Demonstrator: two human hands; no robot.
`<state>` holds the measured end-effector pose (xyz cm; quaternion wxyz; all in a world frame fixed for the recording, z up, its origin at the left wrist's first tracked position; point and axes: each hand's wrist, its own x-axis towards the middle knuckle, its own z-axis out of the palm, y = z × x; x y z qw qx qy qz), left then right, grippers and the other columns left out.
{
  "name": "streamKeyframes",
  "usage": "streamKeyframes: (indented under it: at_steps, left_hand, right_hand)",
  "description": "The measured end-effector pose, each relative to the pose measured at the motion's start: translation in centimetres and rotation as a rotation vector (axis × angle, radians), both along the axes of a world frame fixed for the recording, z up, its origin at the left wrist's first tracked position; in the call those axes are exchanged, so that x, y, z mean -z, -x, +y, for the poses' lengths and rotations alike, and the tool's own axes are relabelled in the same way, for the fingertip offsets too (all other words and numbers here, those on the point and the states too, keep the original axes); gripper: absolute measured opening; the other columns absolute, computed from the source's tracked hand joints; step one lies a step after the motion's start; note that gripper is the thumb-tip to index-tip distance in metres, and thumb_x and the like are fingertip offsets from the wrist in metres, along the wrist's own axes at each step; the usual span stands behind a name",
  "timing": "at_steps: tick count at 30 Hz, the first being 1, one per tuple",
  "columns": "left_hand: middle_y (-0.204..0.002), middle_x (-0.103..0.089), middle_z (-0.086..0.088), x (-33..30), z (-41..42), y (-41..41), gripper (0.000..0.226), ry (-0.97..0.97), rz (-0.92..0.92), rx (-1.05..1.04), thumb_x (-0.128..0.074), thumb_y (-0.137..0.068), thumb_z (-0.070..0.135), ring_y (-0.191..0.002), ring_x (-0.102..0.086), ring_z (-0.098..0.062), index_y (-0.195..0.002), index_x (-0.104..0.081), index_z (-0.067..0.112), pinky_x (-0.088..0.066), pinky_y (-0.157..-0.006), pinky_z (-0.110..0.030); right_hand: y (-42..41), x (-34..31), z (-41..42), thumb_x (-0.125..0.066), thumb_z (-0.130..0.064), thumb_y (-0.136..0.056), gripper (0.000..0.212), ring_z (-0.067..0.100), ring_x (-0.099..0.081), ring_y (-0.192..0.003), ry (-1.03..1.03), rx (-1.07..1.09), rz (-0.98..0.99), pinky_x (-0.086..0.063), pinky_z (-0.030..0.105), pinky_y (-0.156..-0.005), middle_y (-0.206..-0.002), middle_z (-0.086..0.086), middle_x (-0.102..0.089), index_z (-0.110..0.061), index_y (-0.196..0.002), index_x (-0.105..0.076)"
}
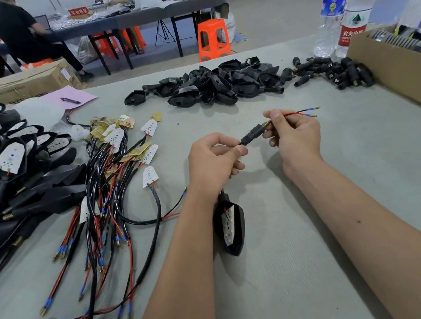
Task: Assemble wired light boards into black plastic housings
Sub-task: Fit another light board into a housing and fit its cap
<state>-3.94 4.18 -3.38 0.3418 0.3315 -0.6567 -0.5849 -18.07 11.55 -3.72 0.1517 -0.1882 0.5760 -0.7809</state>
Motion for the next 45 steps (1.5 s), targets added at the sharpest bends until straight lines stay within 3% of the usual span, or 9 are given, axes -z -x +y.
streamKeyframes:
  at_steps: [5, 9, 16, 25, 31, 33, 36, 40, 45]
  left_hand:
    - [-0.069, -0.072, -0.004, 0.3, -0.3, 0.0, 0.007, 0.045, -0.003, -0.070, -0.083, -0.082, 0.012, -0.056, -0.066, -0.014, -0.081, -0.076, 0.012, -0.049, -0.052, -0.022]
    - [-0.072, -0.073, -0.010, 0.2, -0.6, -0.4, 0.004, -0.045, 0.027, 0.010, -0.079, -0.085, 0.008, -0.058, -0.064, -0.016, -0.084, -0.075, 0.006, -0.050, -0.057, -0.026]
    - [-0.074, -0.076, -0.011, 0.3, -0.8, -0.6, 0.012, -0.008, 0.036, -0.028, -0.083, -0.081, 0.009, -0.058, -0.066, -0.014, -0.085, -0.072, 0.007, -0.048, -0.053, -0.021]
    - [-0.072, -0.076, -0.011, 0.6, -0.9, -0.5, 0.018, -0.013, 0.104, -0.047, -0.086, -0.079, 0.008, -0.059, -0.069, -0.015, -0.083, -0.068, 0.010, -0.050, -0.055, -0.021]
    - [-0.069, -0.074, -0.009, 0.5, -1.1, -0.8, 0.020, -0.025, 0.133, -0.049, -0.086, -0.079, 0.006, -0.060, -0.070, -0.016, -0.085, -0.068, 0.008, -0.051, -0.056, -0.023]
    - [-0.072, -0.075, -0.008, 0.4, -1.1, -0.8, 0.019, -0.038, 0.120, -0.028, -0.085, -0.082, 0.009, -0.061, -0.069, -0.016, -0.091, -0.069, 0.007, -0.051, -0.057, -0.024]
    - [-0.079, -0.076, -0.005, 0.1, -0.9, -0.7, 0.023, -0.057, 0.071, 0.030, -0.083, -0.085, 0.023, -0.066, -0.068, -0.014, -0.102, -0.073, 0.010, -0.050, -0.059, -0.025]
    - [-0.076, -0.073, -0.005, 0.0, -0.8, -0.6, 0.009, -0.030, 0.030, 0.047, -0.080, -0.088, 0.016, -0.065, -0.067, -0.014, -0.094, -0.077, 0.011, -0.048, -0.056, -0.022]
    - [-0.085, -0.077, -0.015, -0.3, -0.5, -0.6, 0.011, -0.071, 0.023, 0.067, -0.080, -0.087, 0.010, -0.067, -0.070, -0.018, -0.093, -0.073, 0.002, -0.051, -0.058, -0.022]
  right_hand:
    - [0.0, 0.2, -0.2, -0.054, -0.013, -0.106, 0.023, 0.018, -0.070, -0.055, -0.040, 0.035, 0.004, -0.046, 0.023, -0.045, -0.065, 0.003, -0.071, -0.008, -0.091, -0.070]
    - [-0.1, 0.1, -0.1, -0.047, -0.013, -0.108, 0.024, 0.017, -0.067, -0.052, 0.000, 0.051, -0.030, -0.049, 0.024, -0.047, -0.065, 0.003, -0.069, -0.009, -0.092, -0.064]
    - [-0.2, -0.3, 0.1, -0.071, -0.011, -0.096, 0.005, 0.007, -0.068, -0.064, -0.018, -0.028, -0.032, -0.051, 0.021, -0.053, -0.076, -0.002, -0.073, -0.012, -0.091, -0.073]
    - [-0.1, -0.5, 0.6, -0.075, -0.014, -0.093, 0.006, 0.014, -0.071, -0.076, -0.002, -0.245, -0.022, -0.052, 0.024, -0.056, -0.086, 0.002, -0.076, -0.013, -0.097, -0.070]
    - [0.3, -0.7, 0.9, -0.074, -0.009, -0.092, 0.005, 0.014, -0.071, -0.072, 0.073, -0.378, -0.171, -0.052, 0.021, -0.059, -0.078, 0.000, -0.074, -0.013, -0.091, -0.071]
    - [0.2, -0.6, 0.8, -0.073, -0.011, -0.094, 0.003, 0.015, -0.071, -0.072, 0.062, -0.383, -0.156, -0.052, 0.022, -0.059, -0.082, 0.003, -0.076, -0.010, -0.092, -0.073]
    - [0.0, -0.4, 0.6, -0.066, -0.018, -0.100, 0.019, 0.015, -0.070, -0.073, 0.006, -0.373, -0.080, -0.052, 0.023, -0.058, -0.092, 0.009, -0.078, -0.007, -0.089, -0.076]
    - [0.0, -0.3, 0.5, -0.066, -0.018, -0.101, 0.021, 0.016, -0.070, -0.071, -0.012, -0.323, -0.030, -0.052, 0.021, -0.056, -0.090, 0.009, -0.078, -0.005, -0.087, -0.076]
    - [-0.2, -0.1, 0.3, -0.066, -0.019, -0.101, 0.020, 0.017, -0.072, -0.069, -0.040, -0.261, 0.011, -0.051, 0.023, -0.053, -0.085, 0.009, -0.078, -0.008, -0.086, -0.075]
